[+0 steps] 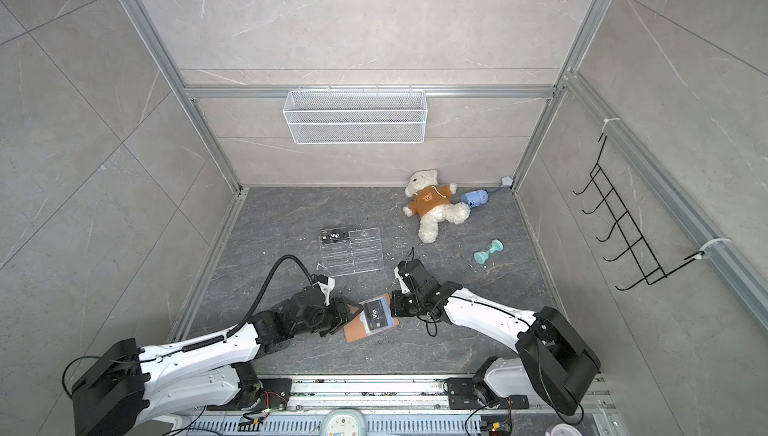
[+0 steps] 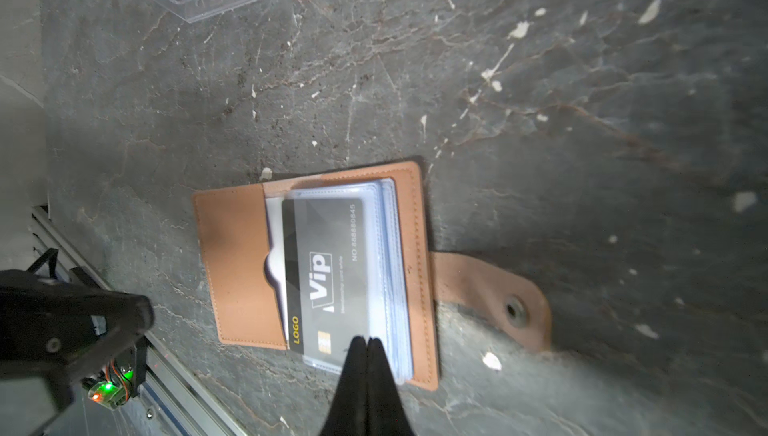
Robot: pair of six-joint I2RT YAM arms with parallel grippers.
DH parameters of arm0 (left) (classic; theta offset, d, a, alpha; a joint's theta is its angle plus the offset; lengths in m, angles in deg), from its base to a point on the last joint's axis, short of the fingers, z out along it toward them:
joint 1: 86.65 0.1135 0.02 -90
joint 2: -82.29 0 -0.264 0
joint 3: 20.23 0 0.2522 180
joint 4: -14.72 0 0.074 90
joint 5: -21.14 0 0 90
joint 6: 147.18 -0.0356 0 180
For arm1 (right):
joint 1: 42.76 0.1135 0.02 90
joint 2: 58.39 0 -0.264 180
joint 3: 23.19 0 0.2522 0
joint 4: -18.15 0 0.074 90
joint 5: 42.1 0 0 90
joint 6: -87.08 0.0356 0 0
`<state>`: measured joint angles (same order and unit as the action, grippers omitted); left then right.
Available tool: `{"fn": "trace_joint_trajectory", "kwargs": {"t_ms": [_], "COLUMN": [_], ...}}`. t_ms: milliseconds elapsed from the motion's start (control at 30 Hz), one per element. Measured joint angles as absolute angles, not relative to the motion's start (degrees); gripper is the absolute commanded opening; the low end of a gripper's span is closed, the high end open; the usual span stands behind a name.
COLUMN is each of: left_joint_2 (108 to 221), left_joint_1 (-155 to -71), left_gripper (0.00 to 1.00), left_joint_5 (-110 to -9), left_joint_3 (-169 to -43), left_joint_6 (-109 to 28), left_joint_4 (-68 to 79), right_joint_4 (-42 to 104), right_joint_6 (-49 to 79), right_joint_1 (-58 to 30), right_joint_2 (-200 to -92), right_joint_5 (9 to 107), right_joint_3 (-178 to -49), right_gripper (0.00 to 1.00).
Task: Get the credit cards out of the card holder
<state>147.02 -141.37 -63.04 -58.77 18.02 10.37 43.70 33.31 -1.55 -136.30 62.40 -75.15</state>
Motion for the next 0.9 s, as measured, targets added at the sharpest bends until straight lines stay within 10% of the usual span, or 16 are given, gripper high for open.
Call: {"fn": "trace_joint_trajectory", "kwargs": {"t_ms": [900], "left_joint_2": [162.3], "left_joint_1": [-141.4], "left_gripper": [0.43], "left_joint_5": [-59.3], "left_joint_3": [-53.4], "left_joint_6": [25.1], "left_joint_4": [30.3], "right_joint_4": [35.0], "right_joint_6": [33.9], "right_joint_1": [-1.6], "right_joint_2": [-143.9], "right_joint_5": [65.5], "right_joint_3": [-74.7], "right_gripper": [0.03]}}
